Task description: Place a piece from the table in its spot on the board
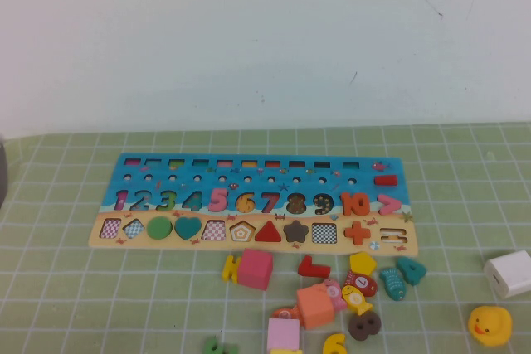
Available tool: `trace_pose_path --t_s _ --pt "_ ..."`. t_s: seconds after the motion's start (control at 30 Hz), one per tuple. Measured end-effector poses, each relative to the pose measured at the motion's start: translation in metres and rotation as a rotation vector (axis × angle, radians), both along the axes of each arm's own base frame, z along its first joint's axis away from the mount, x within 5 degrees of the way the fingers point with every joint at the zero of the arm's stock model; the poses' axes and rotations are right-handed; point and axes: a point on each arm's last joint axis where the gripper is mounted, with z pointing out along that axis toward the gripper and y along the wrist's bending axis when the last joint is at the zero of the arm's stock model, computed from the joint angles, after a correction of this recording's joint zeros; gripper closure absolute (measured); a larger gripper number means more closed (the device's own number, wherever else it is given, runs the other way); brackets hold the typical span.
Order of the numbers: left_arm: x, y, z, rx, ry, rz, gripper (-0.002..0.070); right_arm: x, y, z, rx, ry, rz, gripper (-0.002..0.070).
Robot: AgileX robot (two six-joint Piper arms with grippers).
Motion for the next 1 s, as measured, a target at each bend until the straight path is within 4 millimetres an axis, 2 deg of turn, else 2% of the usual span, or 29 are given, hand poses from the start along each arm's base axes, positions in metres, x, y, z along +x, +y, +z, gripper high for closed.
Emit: trace_pose_path --t_s 0.37,0.43,0.57,0.67,0.87,0.9,0.93,1.0 --pt "0.000 0.000 0.000 -0.006 0.000 0.002 0.0676 -0.001 0.002 0.000 -0.235 -0.059 0.050 0.0678" --pt "0.000 0.000 0.000 -0.006 0.000 0.002 0.0676 -0.003 0.005 0.008 -0.295 -0.085 0.089 0.0678" --pt "0.000 0.000 0.000 -0.008 0.000 0.002 0.0676 -0.012 0.012 0.044 -0.548 -0.201 0.206 0.0678" --pt "0.000 0.000 0.000 -0.008 0.000 0.002 0.0676 -0.016 0.015 0.072 -0.718 -0.205 0.286 0.0678" --pt "0.000 0.000 0.000 -0.008 0.000 0.002 0.0676 -0.007 0.016 0.126 -0.992 -0.028 0.522 0.0678" --pt "0.000 0.000 0.000 -0.008 0.000 0.002 0.0676 -0.004 0.016 0.134 -1.035 0.008 0.587 0.0678" --pt "0.000 0.000 0.000 -0.010 0.000 0.003 0.0676 -0.001 0.016 0.146 -1.106 0.067 0.729 0.0678" --pt "0.000 0.000 0.000 -0.010 0.000 0.003 0.0676 0.009 0.016 0.163 -1.160 0.081 0.818 0.0678"
